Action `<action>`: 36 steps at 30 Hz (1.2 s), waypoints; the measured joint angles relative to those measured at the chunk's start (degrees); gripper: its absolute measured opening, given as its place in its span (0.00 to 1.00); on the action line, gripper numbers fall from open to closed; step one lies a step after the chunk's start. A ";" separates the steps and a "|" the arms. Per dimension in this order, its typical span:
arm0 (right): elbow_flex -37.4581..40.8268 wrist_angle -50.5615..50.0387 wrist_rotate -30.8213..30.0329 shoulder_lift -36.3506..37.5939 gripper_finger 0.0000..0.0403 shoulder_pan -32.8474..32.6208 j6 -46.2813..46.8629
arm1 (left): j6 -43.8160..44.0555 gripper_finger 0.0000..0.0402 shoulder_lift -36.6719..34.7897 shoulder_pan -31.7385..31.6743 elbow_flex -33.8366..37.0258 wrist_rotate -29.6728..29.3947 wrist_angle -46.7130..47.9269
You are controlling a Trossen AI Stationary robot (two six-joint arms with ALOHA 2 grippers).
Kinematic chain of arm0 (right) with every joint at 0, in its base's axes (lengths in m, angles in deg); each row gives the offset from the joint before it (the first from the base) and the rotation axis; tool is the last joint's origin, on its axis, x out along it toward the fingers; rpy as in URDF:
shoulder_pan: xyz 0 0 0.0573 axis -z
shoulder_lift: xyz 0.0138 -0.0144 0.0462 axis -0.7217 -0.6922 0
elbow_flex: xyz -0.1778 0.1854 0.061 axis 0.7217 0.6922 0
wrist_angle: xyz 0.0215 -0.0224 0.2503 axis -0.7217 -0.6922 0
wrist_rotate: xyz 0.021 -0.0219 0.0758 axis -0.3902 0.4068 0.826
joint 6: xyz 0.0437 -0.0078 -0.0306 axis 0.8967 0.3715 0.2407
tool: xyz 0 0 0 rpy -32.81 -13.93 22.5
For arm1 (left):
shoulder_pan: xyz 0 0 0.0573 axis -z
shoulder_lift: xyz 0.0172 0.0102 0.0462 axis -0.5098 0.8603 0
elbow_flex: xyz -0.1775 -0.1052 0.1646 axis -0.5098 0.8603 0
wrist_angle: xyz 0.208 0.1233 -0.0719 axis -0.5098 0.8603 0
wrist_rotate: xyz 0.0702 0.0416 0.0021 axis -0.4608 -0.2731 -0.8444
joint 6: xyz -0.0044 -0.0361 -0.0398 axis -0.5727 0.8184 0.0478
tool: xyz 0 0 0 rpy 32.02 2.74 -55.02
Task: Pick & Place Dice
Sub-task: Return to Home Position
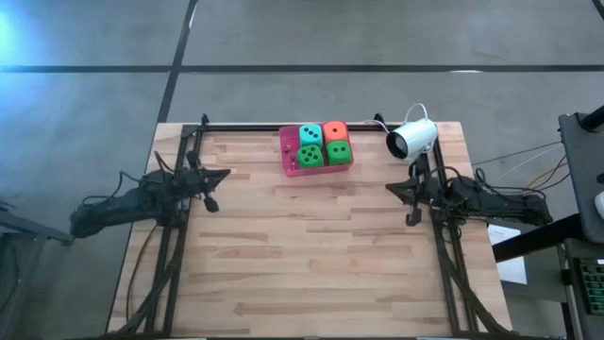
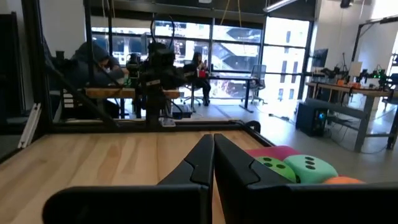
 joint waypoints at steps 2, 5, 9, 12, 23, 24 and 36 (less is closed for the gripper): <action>1.65 1.96 0.00 0.00 0.02 0.00 -0.36 | 0.00 0.01 0.00 0.00 1.51 -0.02 -0.77; 1.90 0.95 0.02 -0.20 0.02 0.00 -0.71 | 0.00 0.01 0.00 0.00 4.24 -0.02 -2.29; 1.88 0.86 0.02 -0.61 0.02 0.00 -1.48 | -0.74 0.01 0.71 -0.02 6.92 0.33 -9.04; 1.88 1.07 -0.01 -0.57 0.02 0.02 -1.58 | -2.58 0.01 1.04 -0.11 7.65 0.54 -11.07; 1.88 1.03 0.00 -0.83 0.02 0.00 -4.79 | -2.63 0.01 1.36 -0.11 7.67 0.42 -10.82; 1.86 1.04 0.00 -0.81 0.02 0.00 -5.85 | -2.41 0.01 1.36 -0.11 7.67 0.42 -10.82; 1.86 1.03 -0.02 -0.83 0.02 0.00 -17.04 | -0.02 0.01 1.36 -0.11 7.71 0.43 -10.80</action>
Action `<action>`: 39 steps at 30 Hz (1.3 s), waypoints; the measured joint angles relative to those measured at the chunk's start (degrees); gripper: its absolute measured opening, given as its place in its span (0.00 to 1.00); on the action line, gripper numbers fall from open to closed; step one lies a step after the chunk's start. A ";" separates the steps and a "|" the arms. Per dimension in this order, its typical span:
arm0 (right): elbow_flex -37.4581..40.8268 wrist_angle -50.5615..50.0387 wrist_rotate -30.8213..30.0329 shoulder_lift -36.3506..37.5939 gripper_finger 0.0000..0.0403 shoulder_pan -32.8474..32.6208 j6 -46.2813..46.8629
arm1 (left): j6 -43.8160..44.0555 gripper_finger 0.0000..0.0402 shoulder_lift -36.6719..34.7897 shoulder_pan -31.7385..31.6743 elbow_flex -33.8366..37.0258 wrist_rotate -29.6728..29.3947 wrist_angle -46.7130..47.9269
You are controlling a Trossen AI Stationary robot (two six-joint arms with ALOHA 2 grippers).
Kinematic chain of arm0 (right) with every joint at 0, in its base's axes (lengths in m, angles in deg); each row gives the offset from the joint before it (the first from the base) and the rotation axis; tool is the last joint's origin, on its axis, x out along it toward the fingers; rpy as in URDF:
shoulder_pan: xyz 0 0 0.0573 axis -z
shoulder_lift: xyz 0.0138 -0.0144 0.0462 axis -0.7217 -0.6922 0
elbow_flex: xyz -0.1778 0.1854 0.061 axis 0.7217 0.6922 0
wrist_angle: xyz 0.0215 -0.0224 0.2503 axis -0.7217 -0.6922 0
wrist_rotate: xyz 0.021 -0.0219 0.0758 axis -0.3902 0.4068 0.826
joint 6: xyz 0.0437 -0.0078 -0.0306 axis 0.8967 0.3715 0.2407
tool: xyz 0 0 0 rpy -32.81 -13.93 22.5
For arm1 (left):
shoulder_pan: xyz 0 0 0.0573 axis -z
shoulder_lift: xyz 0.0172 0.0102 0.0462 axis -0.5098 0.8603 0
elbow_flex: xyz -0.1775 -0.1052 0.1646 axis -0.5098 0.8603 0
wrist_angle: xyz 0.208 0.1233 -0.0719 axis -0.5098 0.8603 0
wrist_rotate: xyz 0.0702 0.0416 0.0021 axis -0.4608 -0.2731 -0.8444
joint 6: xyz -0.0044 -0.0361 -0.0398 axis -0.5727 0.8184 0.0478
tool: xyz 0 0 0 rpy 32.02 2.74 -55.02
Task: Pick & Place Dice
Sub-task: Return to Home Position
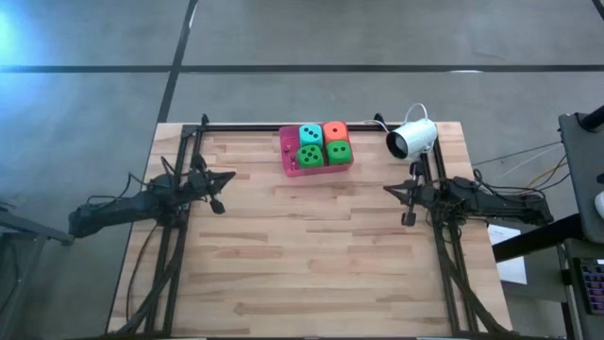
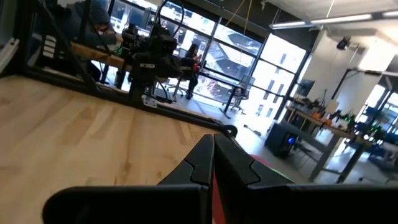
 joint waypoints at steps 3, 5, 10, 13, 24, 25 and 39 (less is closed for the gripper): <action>0.00 0.02 0.00 0.00 0.02 0.00 -2.33 | 0.01 0.01 0.00 0.00 -0.01 0.01 0.00; 0.00 0.01 0.00 0.00 0.02 0.00 -3.60 | 0.02 0.01 0.00 0.00 -0.01 0.01 0.00; 0.00 0.02 0.00 0.00 0.02 0.00 -4.18 | 0.02 0.01 0.00 0.00 0.00 0.01 0.00; 0.00 0.00 0.00 0.00 0.02 0.00 -4.11 | 0.04 0.01 0.00 0.00 0.00 0.02 0.02; -0.02 0.01 0.00 0.00 0.02 0.00 -4.16 | 0.09 0.01 0.00 0.00 0.00 0.03 0.02; -0.02 0.02 0.00 0.00 0.02 0.00 -4.11 | 0.11 0.01 0.00 0.00 0.00 0.03 0.02; -0.02 0.01 0.00 0.00 0.02 0.02 -4.02 | 0.17 0.01 0.00 0.00 0.00 0.03 0.04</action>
